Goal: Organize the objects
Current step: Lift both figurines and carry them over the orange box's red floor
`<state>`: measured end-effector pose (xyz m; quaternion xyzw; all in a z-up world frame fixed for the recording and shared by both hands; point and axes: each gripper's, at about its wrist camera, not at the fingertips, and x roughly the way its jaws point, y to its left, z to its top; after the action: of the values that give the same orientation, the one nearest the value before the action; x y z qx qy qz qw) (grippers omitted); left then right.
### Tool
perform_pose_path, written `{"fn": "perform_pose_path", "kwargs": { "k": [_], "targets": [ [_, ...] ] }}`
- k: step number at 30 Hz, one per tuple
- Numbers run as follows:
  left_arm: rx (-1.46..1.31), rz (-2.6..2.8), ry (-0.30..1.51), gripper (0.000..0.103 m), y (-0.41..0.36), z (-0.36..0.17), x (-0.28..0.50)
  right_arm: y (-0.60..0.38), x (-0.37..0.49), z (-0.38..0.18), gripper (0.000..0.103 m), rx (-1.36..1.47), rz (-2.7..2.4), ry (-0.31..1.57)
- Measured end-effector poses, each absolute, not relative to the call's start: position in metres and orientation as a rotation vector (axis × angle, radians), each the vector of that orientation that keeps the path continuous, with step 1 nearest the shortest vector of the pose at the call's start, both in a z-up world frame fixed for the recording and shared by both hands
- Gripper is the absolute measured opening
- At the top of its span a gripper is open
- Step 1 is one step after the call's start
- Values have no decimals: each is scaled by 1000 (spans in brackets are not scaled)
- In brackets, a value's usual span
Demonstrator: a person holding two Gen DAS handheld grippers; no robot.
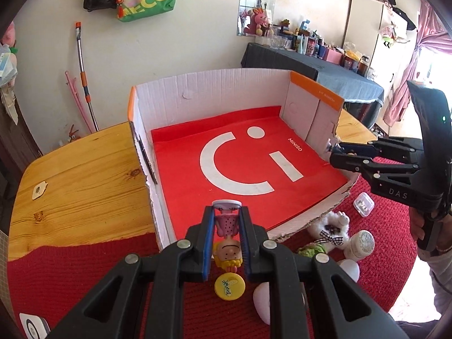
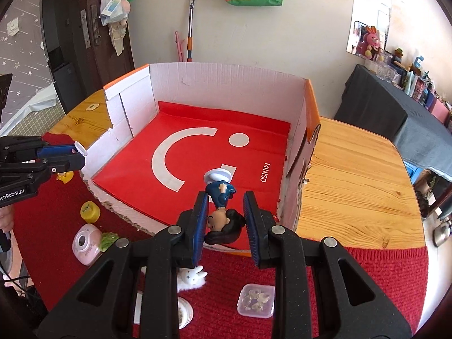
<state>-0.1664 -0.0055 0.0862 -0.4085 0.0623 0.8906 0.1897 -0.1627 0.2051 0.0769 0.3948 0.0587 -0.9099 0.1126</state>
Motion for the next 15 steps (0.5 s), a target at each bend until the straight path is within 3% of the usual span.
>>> {"fn": "perform_pose_path", "kwargs": {
  "k": [15],
  "targets": [
    [-1349,2358,338,17,9,44,-216,195,-207,42,24,1437,-2436,370]
  ]
}}
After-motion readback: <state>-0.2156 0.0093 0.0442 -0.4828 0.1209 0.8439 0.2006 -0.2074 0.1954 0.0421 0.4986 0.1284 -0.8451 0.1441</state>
